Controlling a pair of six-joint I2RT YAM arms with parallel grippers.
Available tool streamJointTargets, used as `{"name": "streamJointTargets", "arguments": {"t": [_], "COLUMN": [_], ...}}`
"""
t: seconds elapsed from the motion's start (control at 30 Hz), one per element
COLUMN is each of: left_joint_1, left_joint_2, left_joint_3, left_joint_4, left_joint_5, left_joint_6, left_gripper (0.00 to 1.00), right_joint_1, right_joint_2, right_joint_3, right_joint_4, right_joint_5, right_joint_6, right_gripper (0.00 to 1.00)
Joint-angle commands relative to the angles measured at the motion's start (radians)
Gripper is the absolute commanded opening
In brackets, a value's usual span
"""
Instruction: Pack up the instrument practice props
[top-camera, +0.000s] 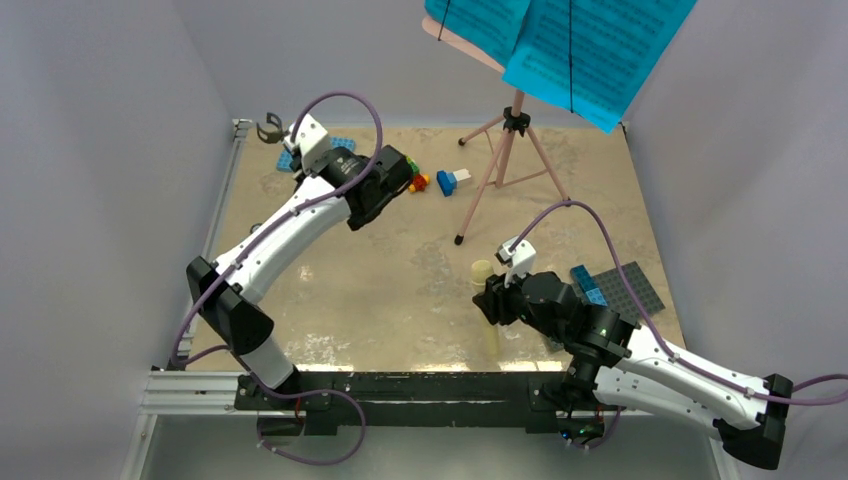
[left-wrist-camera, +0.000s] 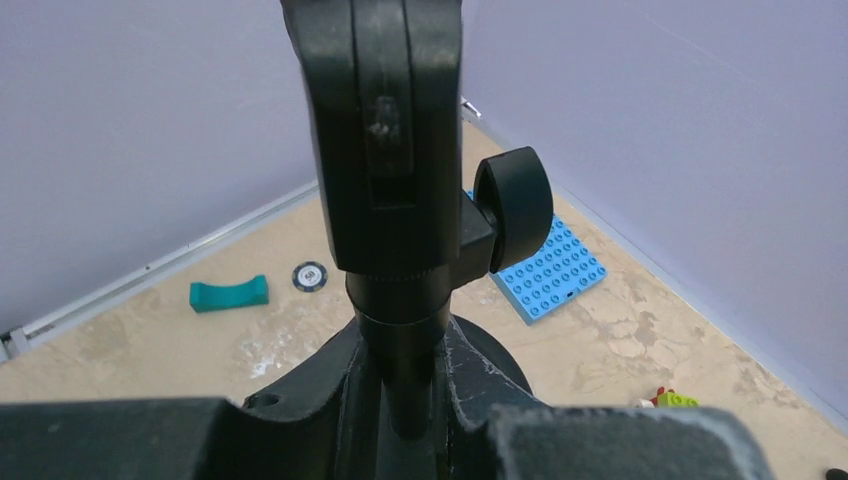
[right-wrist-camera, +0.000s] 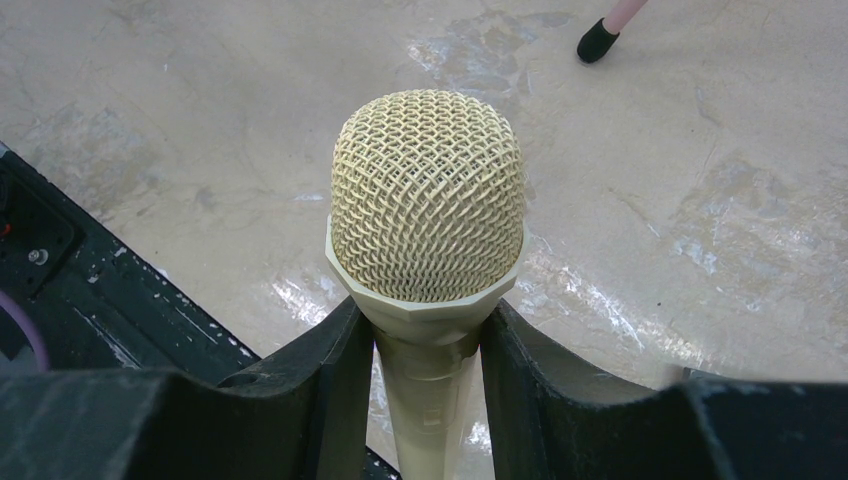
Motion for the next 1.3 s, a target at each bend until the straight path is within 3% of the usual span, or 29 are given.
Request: {"name": "streamJointTargets", "arguments": {"t": [0.0, 0.13, 0.2, 0.23, 0.3, 0.33, 0.37, 0.47, 0.53, 0.67, 0.8, 0.9, 1.07, 1.27], "left_joint_1": [0.022, 0.057, 0.068, 0.08, 0.124, 0.145, 0.164, 0.22, 0.266, 0.365, 0.374, 0.404, 0.523, 0.602], "left_joint_2": [0.071, 0.117, 0.093, 0.038, -0.186, -0.284, -0.336, -0.298, -0.301, -0.398, -0.498, -0.52, -0.407, -0.257], "left_joint_3": [0.22, 0.396, 0.43, 0.382, 0.072, -0.11, -0.138, -0.007, -0.021, -0.289, -0.635, -0.775, -0.762, -0.766], "left_joint_4": [-0.132, -0.12, 0.04, 0.237, 0.922, 1.12, 1.177, 1.02, 1.016, 1.258, 1.677, 1.833, 1.846, 1.972], "left_joint_5": [-0.055, 0.033, 0.084, 0.159, 0.454, 0.571, 0.626, 0.7, 0.844, 1.197, 1.374, 1.349, 1.349, 1.193], "left_joint_6": [0.258, 0.397, 0.598, 0.812, 1.298, 1.355, 1.349, 1.322, 1.327, 1.345, 1.522, 1.589, 1.579, 1.596], "left_gripper": [0.0, 0.0, 0.0, 0.0, 0.0, 0.0, 0.0, 0.0, 0.0, 0.0, 0.0, 0.0, 0.0, 0.0], "right_joint_1": [-0.002, -0.002, -0.002, -0.002, -0.002, -0.002, -0.002, -0.002, -0.002, -0.002, -0.002, -0.002, -0.002, -0.002], "right_joint_2": [-0.019, -0.016, -0.018, -0.02, -0.025, -0.028, -0.032, -0.053, -0.062, -0.046, -0.04, -0.043, -0.01, 0.032], "right_joint_3": [0.046, 0.06, 0.064, 0.064, 0.063, 0.064, 0.065, 0.056, 0.046, 0.053, 0.051, 0.033, 0.023, 0.035], "right_joint_4": [0.012, 0.001, -0.002, -0.002, -0.005, -0.008, -0.014, -0.03, -0.02, -0.012, -0.019, -0.002, 0.033, 0.045], "right_joint_5": [-0.01, -0.006, -0.004, -0.002, -0.001, -0.001, 0.004, 0.009, 0.005, -0.003, 0.002, -0.011, -0.02, -0.031], "right_joint_6": [-0.022, -0.035, -0.04, -0.041, -0.041, -0.04, -0.036, -0.03, -0.031, -0.027, -0.029, -0.031, -0.047, -0.056], "right_gripper": [0.0, 0.0, 0.0, 0.0, 0.0, 0.0, 0.0, 0.0, 0.0, 0.0, 0.0, 0.0, 0.0, 0.0]}}
